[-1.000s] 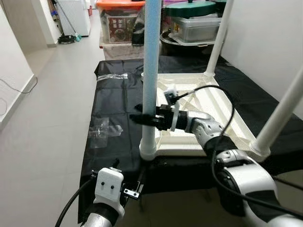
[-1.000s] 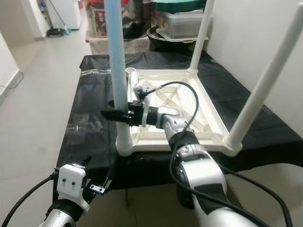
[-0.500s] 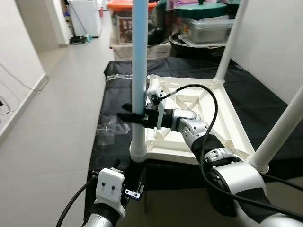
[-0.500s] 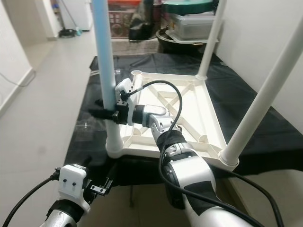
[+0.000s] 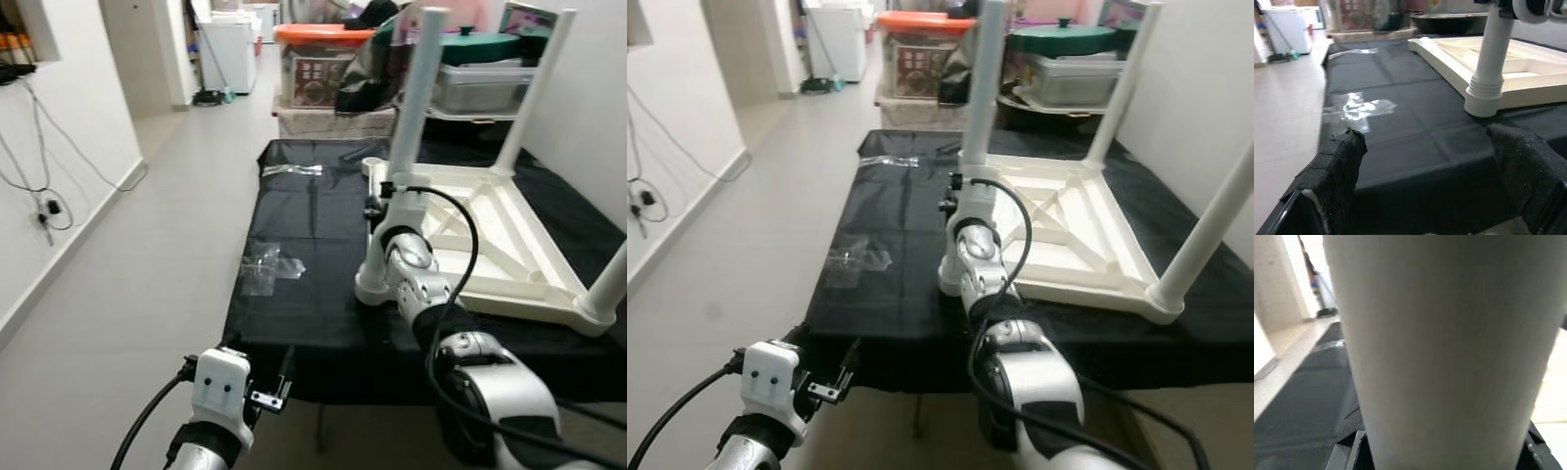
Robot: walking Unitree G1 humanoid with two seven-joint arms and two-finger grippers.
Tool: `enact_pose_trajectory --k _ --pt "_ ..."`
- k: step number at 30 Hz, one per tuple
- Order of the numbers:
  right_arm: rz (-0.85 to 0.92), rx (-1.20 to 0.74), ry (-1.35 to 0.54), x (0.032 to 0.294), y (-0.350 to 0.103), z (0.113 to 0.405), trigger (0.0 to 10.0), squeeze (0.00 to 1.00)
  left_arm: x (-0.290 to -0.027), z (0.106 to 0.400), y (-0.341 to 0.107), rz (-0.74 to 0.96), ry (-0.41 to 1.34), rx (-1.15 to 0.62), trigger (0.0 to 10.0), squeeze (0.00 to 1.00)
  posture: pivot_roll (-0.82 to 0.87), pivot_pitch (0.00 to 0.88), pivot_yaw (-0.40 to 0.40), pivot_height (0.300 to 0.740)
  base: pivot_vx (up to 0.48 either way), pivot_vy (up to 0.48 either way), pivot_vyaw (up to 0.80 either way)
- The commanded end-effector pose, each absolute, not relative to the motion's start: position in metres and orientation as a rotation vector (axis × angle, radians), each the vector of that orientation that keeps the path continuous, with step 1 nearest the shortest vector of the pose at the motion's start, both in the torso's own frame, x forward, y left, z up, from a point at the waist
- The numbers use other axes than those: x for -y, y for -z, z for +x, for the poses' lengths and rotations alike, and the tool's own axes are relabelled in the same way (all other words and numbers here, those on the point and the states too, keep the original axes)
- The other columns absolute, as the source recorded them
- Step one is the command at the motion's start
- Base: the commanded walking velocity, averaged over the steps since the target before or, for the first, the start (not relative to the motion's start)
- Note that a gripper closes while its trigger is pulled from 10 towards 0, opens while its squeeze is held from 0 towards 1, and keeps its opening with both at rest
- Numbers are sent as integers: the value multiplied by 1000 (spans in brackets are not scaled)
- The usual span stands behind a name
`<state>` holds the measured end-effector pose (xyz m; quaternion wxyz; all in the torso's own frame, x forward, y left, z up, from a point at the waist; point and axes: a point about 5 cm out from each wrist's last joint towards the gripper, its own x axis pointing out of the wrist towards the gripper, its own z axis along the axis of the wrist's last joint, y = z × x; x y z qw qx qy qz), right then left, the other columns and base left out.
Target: Building children table
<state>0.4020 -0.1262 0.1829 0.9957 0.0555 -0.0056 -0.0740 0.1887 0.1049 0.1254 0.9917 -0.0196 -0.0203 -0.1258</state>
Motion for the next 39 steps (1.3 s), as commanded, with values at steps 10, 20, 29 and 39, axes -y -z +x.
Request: enact_pose_trajectory --k 10,20,29,39 --pt "244 -49 141 102 -161 392 10000 0 -102 189 -122 -43 263 27 10000 0 55 0 -17 740 0 0 0" --pt "263 82 -342 89 -182 395 10000 0 -103 190 -120 -42 267 24 10000 0 57 0 -14 740 0 0 0" --pt "268 -22 -915 85 -196 391 10000 0 -101 190 -119 -45 270 22 10000 0 55 0 -20 740 0 0 0" --pt "119 -117 -1433 57 -202 372 10000 0 -103 189 -118 -44 263 24 10000 0 117 0 -30 740 0 0 0"
